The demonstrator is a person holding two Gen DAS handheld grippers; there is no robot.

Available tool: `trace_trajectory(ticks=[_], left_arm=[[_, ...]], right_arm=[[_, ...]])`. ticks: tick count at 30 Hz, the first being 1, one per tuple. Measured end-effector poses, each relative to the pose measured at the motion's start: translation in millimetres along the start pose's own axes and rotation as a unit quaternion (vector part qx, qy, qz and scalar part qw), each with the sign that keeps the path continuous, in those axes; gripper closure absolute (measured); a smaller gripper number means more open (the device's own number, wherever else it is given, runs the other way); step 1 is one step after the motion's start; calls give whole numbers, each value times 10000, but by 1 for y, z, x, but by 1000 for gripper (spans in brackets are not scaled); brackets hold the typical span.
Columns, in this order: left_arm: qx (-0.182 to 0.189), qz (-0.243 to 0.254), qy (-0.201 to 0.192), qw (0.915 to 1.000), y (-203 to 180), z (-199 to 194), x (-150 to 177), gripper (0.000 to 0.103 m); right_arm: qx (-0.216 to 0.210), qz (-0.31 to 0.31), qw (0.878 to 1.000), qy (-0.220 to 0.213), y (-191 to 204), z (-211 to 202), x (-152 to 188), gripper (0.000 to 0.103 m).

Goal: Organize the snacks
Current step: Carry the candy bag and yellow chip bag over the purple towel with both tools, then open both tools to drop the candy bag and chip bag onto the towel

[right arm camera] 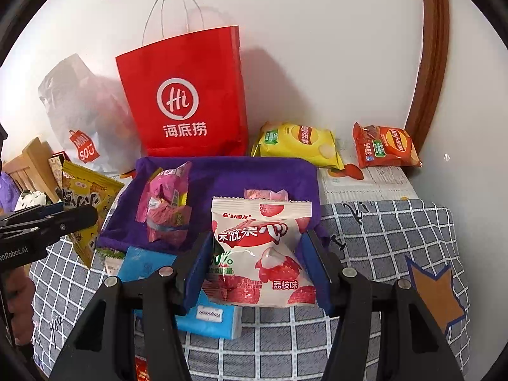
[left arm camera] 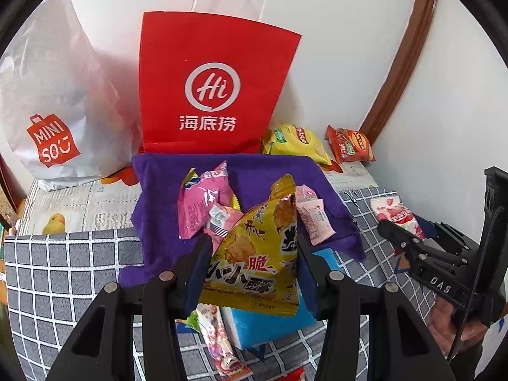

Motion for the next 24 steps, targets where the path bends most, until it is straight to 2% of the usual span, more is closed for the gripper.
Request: trace_trajectory(ticks=[8,17,24], left_arm=[[-99,-232,20,9997,30,14,-11,54],[-74,-300,177,9994,38,47,-15,54],[35,-297,318,9990,38,72,-20,54]], right_arm=[[65,63,10000,-5,-12,23,-16,46],[-4,135,9996,246,-16,65,-17,46],[-143,210,9984,510,-3,100,-12,46]])
Point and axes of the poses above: each gripper's, at about its wrist camera, not at the fingertips, and z roughly the way its jaws point, y to its left, x to its underside, the point moved 9 cm from there along z, roughly the way its jaws point, and after that the axes turned 7 degrees about x, right-handed, at the moved point
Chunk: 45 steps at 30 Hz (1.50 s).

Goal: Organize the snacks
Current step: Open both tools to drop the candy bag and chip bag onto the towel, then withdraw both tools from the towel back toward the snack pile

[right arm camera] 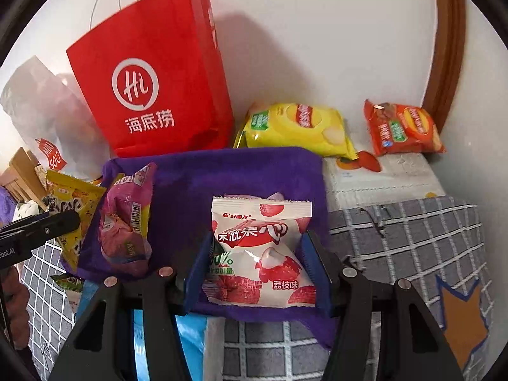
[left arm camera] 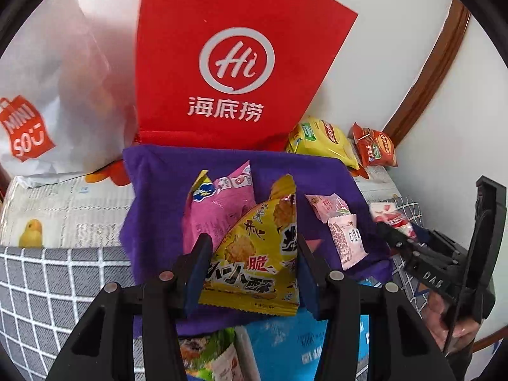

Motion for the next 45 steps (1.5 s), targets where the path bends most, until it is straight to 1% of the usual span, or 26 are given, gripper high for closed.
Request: trace_trajectory(ticks=[9,14,25,27,30,31,32,33,37,41,45], left_arm=[[159,68,88,9998,-8,30,-10,54],[221,50,102,9997,-10,43,-15,54],[262,10,142,9996,-6,53,-16,54],[240,1,162,9996,-5,54,-16,51],[302,-31,245,9992,-5,54,-15,40],[314,-36,260,9992,-6,55,-15,33],[340,-37,264,9991,-7,54,-15,25],[346,-30,240,9991,-9,52,-15,22],[307,-20,154,9994,-13,42,-16,21],[308,-44,28,9995,-16,25,-14,21],[295,-17,-130,9995,-19,3,-6,21]], right_arm=[[-66,-201,9992,338,17,37,12,46],[-108,-246,9987,435,20,47,17,46],[-8,-322,9984,457,20,61,19,45],[-15,-357,9982,473,21,62,19,44],[-70,-395,9978,525,22,61,19,43],[-86,-395,9978,527,23,60,19,42],[-99,-387,9978,522,23,57,18,38],[-110,-376,9979,517,23,56,17,34],[-137,-317,9985,432,23,44,13,30],[-93,-282,9990,332,19,24,11,30],[-16,-375,9991,220,18,-2,14,30]])
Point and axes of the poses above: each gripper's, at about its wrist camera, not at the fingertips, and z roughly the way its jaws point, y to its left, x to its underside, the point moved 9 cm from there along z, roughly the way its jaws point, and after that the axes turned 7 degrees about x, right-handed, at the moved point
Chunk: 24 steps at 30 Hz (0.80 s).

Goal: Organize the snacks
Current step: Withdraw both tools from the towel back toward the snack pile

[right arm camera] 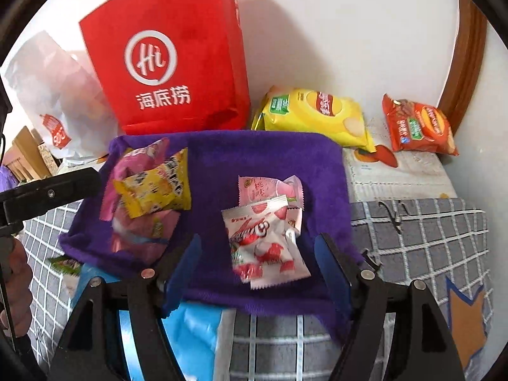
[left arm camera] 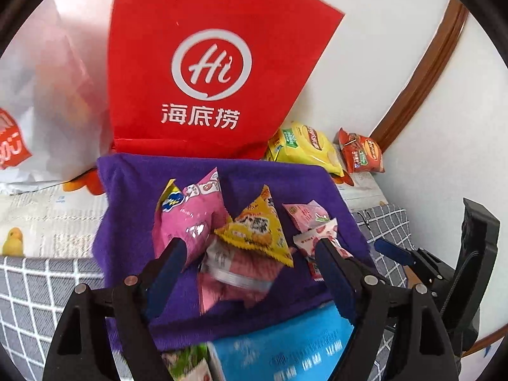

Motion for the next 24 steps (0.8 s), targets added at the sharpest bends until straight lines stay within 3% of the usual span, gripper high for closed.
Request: trace_trajectory(ticks=[6,12,18,24], left_arm=[[-68,-67,-223,9997,-6,-42,19,21],[-485,277,-655,9963,-13,-93,49,21],[-411,-97,-625,9972,-16,-124,79,21],[-563,-92,-544,9969,-10,-142,104,21]], right_arm=[[-48,20,9998,-192,9,-44,13,30],[-56,36,9995,-307,13,-82,35,30],[-48,151,9988,-459,13,-121,58,30],[168,137,9973,-708,13,-149,85,26]])
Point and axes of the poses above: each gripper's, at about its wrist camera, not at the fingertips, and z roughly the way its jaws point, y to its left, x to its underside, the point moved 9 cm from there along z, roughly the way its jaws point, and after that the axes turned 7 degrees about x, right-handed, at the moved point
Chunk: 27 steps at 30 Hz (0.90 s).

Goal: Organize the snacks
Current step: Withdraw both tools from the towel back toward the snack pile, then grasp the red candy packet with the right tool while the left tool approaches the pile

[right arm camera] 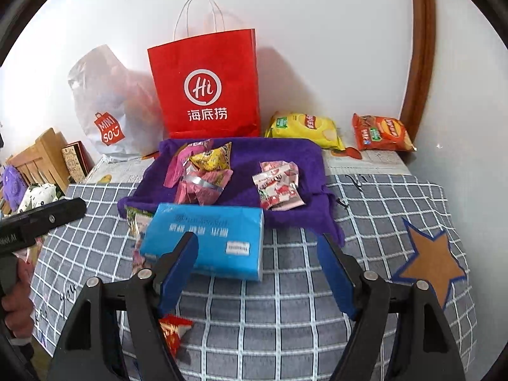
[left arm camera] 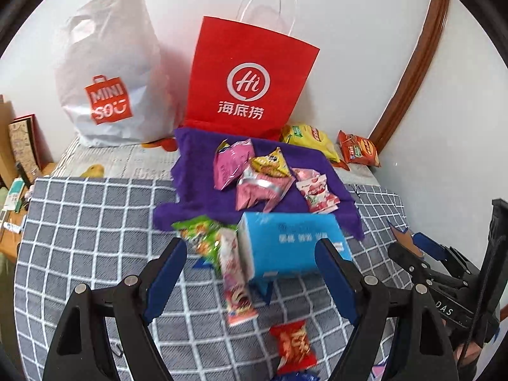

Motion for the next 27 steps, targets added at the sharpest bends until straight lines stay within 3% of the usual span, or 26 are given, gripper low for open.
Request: trace_trajectory(ticks=[3,7,15,19,27], left_arm=[[-36,24,78,10000,4,-6,12,21],[-157,-4,191,9997,12,-8,27,21],[-213,-128,288,9993,29,-12,42,21],[-262,-242,521,9980,44,-11,49,21],[-333,-525,533,9966,77,-16,63,21]], right_arm=[[94,27,9999,117,-2,-2,17,26],[-157,155,9985,503,8,2,42,27],[-408,-12,9948,930,50,7,88,38],[-539,-115,9933,1017,72,8,99,38],[-863,10,9864,1401,103,24,118,38]])
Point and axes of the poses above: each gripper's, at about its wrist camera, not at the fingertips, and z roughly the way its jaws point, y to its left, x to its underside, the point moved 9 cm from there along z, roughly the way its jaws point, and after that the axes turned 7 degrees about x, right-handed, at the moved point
